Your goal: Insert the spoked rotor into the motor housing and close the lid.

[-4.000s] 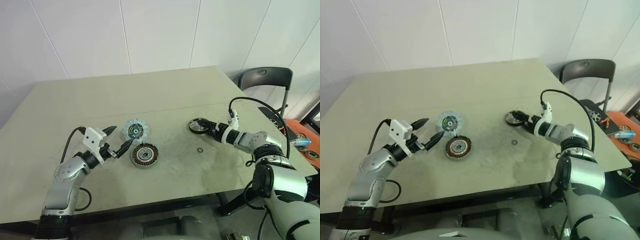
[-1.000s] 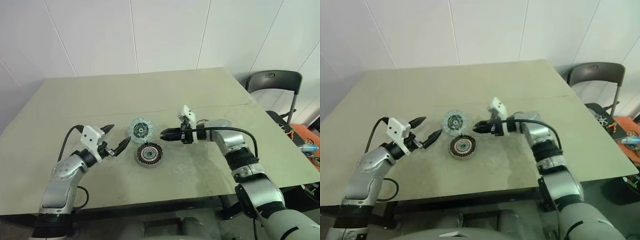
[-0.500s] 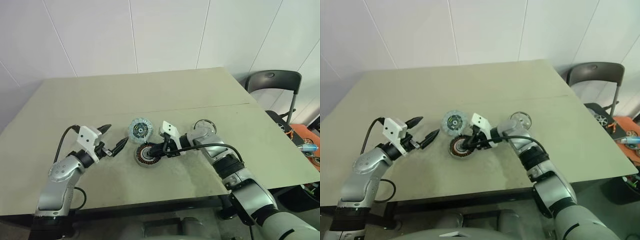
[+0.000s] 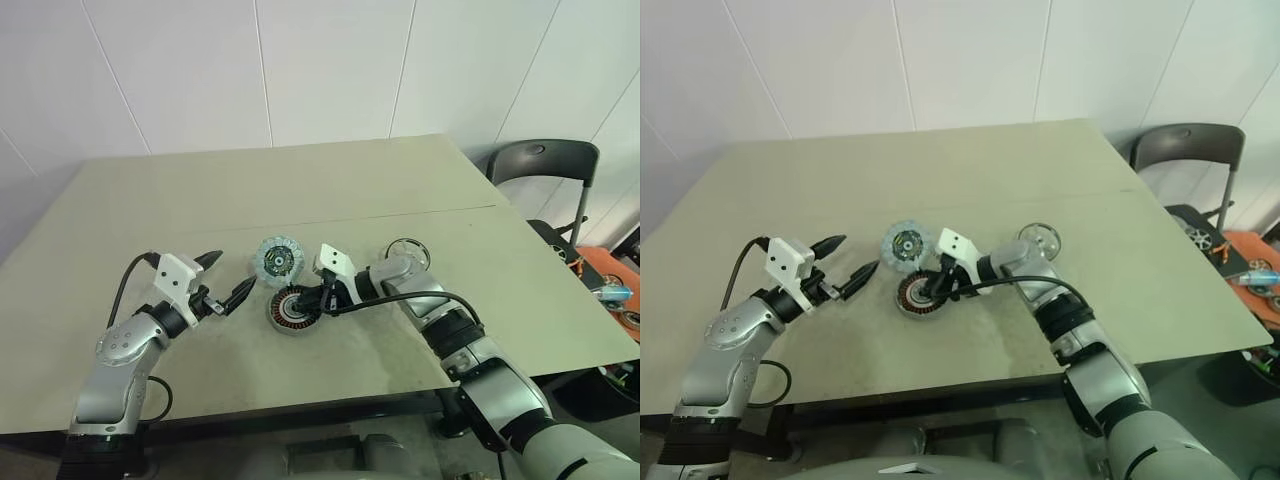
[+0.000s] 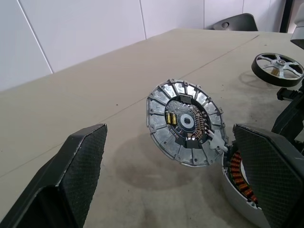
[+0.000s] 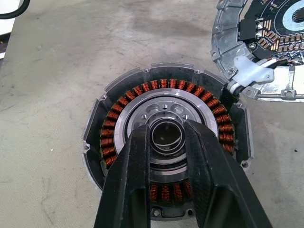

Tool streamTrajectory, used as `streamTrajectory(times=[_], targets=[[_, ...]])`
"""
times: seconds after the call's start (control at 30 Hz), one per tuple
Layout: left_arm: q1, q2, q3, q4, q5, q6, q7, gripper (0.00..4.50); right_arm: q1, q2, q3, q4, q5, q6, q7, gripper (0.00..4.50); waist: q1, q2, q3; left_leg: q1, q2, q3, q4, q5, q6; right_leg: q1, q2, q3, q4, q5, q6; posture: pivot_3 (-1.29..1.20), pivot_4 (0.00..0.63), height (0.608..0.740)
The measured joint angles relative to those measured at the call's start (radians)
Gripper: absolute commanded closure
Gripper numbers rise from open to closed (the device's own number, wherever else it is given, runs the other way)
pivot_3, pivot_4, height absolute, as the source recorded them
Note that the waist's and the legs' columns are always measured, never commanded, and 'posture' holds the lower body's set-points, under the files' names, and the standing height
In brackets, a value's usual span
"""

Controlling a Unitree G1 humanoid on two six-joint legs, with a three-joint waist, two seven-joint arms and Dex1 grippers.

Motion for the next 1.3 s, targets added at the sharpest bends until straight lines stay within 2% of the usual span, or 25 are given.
streamTrajectory(times=[0.6, 0.87, 1.1, 1.2, 1.3], targets=[[0.0, -0.001, 0.0, 0.002, 0.0, -0.003, -0.001, 0.0, 0.0, 0.037, -0.009, 0.012, 0.001, 0.006, -0.018, 3.84, -0.004, 0.0, 0.0, 0.001, 0.001, 0.0, 0.001, 0.0, 0.0, -0.002, 0.001, 0.0, 0.007, -0.001, -0.001, 0.0, 0.0, 0.74], [0.001, -0.001, 0.0, 0.001, 0.0, -0.001, -0.001, 0.0, 0.001, 0.041, -0.012, 0.013, 0.01, 0.015, -0.005, 1.23, -0.001, 0.0, 0.0, 0.0, 0.001, 0.0, 0.001, 0.0, 0.0, -0.003, 0.001, 0.0, 0.008, -0.001, -0.001, 0.0, 0.0, 0.74], [0.002, 0.0, 0.0, 0.001, 0.0, -0.001, -0.002, 0.0, 0.008, 0.07, -0.08, 0.016, 0.091, 0.082, -0.013, 1.23, 0.001, 0.0, 0.0, -0.001, 0.001, 0.0, 0.001, 0.0, 0.0, -0.004, 0.001, 0.0, 0.008, -0.001, -0.001, 0.0, 0.0, 0.74], [0.002, 0.0, 0.0, 0.001, 0.0, -0.001, -0.002, 0.0, 0.008, 0.07, -0.104, 0.017, 0.102, 0.091, -0.037, 1.75, 0.001, 0.0, 0.0, -0.001, 0.001, 0.0, 0.001, 0.0, 0.0, -0.005, 0.001, 0.0, 0.008, -0.001, -0.001, 0.0, 0.0, 0.74], [0.002, 0.001, 0.0, 0.001, 0.0, 0.0, -0.003, 0.0, 0.008, 0.07, -0.109, 0.036, 0.102, 0.089, -0.051, 2.79, 0.0, 0.0, 0.0, -0.001, 0.001, 0.0, 0.001, 0.0, 0.0, -0.005, 0.001, 0.0, 0.008, -0.001, -0.001, 0.0, 0.0, 0.74]])
